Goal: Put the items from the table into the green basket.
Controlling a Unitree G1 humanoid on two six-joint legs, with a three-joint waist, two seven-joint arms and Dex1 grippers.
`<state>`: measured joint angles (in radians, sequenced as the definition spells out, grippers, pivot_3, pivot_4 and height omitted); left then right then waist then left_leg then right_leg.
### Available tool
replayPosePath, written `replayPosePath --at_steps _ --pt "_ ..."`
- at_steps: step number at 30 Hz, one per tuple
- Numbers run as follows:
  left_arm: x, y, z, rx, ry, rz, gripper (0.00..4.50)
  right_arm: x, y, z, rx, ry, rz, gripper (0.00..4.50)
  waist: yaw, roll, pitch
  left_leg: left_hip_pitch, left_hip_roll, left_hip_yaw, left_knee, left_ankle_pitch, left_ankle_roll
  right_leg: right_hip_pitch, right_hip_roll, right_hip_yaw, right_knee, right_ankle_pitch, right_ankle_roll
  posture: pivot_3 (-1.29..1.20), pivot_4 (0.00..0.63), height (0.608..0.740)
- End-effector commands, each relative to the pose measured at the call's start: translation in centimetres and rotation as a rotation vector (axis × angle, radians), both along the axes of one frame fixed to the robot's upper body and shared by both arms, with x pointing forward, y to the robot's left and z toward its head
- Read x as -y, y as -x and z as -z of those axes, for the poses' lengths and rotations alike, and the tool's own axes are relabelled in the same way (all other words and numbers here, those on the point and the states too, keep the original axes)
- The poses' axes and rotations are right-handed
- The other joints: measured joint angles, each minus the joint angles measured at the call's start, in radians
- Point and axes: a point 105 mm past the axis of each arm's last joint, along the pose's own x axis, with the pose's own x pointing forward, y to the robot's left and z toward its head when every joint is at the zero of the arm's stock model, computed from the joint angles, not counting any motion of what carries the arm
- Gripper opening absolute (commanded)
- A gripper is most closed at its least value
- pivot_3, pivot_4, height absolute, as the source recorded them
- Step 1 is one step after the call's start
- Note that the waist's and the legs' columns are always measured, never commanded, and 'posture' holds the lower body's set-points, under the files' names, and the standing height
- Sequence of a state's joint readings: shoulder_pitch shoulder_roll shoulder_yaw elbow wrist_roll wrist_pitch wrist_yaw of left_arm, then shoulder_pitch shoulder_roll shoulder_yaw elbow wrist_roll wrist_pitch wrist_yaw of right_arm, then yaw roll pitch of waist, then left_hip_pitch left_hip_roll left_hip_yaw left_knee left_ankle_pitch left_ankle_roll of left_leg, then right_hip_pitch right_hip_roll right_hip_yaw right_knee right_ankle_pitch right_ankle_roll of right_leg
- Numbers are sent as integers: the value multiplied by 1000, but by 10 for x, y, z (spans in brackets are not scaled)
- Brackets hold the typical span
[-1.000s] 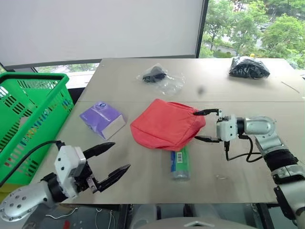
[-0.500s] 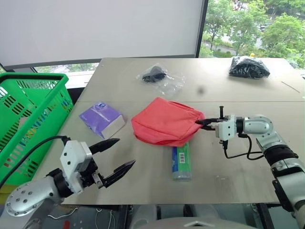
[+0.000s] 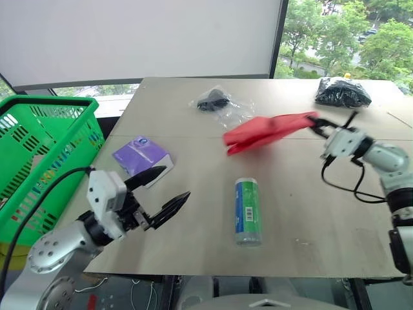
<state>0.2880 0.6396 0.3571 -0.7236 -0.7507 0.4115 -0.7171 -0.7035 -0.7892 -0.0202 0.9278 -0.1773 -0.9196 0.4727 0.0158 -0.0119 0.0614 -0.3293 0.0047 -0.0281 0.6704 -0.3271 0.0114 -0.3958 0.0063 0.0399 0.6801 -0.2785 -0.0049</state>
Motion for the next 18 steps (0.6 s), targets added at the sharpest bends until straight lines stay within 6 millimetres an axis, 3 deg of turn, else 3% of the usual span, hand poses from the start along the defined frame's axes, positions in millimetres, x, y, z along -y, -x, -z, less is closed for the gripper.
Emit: replayPosePath --at_steps 1,4,6,8,12,16,18 --pt "18 -5 -7 4 0 80 4500 51 1 -26 94 -48 242 102 -4 0 0 0 0 0 0 0 0 0 0 0 0 0 0 15 22 740" --pt "30 -10 -11 9 8 145 4500 86 7 -21 74 3 408 102 -16 0 0 0 0 3 -1 0 0 0 1 2 0 0 0 -8 19 740" --pt "35 -13 -9 -4 -2 175 4500 99 10 -13 40 60 475 102 -30 1 -1 -1 1 4 -1 1 -1 0 2 3 0 0 0 -25 20 740" --pt "36 -17 -5 -13 -22 181 4500 103 12 -6 17 118 495 792 -46 2 -1 -2 1 5 -1 1 -2 0 2 4 0 0 0 -37 20 740" --pt "36 -23 -2 -17 -28 177 4500 84 18 19 -91 116 372 2290 -68 3 -2 -1 2 8 -1 1 -2 0 4 7 1 0 0 -50 18 740" --pt "31 -29 -1 -15 -23 129 4500 59 25 49 -323 -165 218 4338 -89 2 -2 1 5 9 0 0 1 3 7 10 1 0 1 -60 24 740" --pt "23 -34 -2 -12 -16 63 4500 31 36 59 -498 -299 58 4338 -88 3 -2 2 5 11 0 0 1 3 7 12 2 1 2 -59 24 740"
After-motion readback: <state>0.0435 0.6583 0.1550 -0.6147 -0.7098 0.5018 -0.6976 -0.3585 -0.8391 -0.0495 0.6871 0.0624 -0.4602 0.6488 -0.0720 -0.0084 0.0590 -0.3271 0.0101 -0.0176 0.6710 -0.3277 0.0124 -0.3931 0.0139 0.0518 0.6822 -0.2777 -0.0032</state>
